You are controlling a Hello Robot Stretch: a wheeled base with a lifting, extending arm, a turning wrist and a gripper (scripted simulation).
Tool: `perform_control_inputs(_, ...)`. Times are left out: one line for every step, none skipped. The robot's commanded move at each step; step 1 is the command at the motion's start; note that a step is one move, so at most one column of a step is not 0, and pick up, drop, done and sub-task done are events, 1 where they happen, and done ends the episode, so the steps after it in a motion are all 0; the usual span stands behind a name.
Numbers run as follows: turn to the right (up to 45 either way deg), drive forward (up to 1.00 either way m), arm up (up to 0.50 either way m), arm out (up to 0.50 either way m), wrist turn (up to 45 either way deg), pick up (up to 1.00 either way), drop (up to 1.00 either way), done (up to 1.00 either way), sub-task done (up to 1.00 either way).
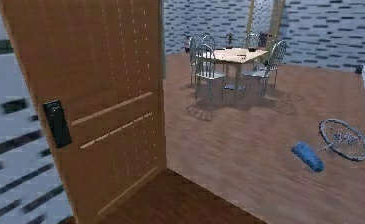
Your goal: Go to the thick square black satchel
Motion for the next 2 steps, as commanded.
perform_control_inputs(30.0, 0.0, 0.0, 0.0, 0.0, 0.0, 0.0, 0.0, 0.0)
perform_control_inputs(0.0, 1.0, 0.0, 0.0, 0.0, 0.0, 0.0, 0.0, 0.0)
